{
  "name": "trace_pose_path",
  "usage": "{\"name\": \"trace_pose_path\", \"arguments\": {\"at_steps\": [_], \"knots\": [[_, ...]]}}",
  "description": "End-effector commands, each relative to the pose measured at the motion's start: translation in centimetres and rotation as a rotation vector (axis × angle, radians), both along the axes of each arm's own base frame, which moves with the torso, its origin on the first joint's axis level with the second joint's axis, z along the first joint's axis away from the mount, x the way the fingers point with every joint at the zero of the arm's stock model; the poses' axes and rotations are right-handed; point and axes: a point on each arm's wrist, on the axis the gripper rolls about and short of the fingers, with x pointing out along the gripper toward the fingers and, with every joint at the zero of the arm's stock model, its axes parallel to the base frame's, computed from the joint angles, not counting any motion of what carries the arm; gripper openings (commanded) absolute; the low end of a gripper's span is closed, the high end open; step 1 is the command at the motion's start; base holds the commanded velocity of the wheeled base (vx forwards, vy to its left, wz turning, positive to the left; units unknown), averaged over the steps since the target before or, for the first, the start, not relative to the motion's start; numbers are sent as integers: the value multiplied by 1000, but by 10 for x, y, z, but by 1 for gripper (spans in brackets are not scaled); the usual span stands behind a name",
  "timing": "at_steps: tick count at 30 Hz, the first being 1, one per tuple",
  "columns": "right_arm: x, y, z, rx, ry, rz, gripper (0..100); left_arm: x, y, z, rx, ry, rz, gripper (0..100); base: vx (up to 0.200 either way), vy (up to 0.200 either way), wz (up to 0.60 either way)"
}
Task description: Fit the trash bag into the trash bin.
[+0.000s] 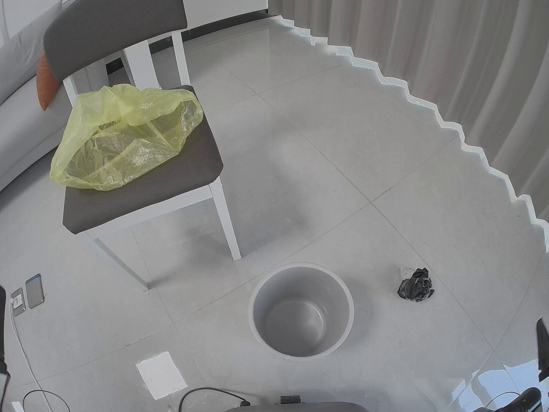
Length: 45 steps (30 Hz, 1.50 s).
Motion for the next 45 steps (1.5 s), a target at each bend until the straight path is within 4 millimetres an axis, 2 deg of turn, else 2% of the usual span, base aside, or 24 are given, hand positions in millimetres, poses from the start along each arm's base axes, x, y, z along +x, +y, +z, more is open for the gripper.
{"name": "trace_pose_path", "arguments": {"at_steps": [1,4,6,10,17,21,25,28,30,38,45], "knots": [[28,0,80,67,22,25,100,89,0,73,-28,210,95,100,0,0,0],[48,0,99,66,77,13,100,131,6,88,-18,282,204,100,0,0,0],[59,0,110,68,95,21,100,149,10,96,39,307,246,100,0,0,0],[82,1,127,36,134,45,100,178,19,97,193,387,322,100,0,0,0],[114,6,147,-98,155,79,100,217,29,92,232,474,361,100,0,0,0],[117,6,151,-96,141,80,100,238,34,84,234,525,375,100,0,0,0],[117,6,147,-80,153,89,100,262,51,79,220,568,414,100,0,0,0],[118,6,138,-36,186,94,100,270,60,79,215,575,428,100,0,0,0],[118,6,140,-17,181,97,100,276,62,80,212,572,412,100,0,0,0],[118,6,141,-11,174,99,100,302,52,79,220,568,342,100,0,0,0],[118,6,141,-11,172,99,100,323,47,65,227,611,313,100,0,0,0]]}}
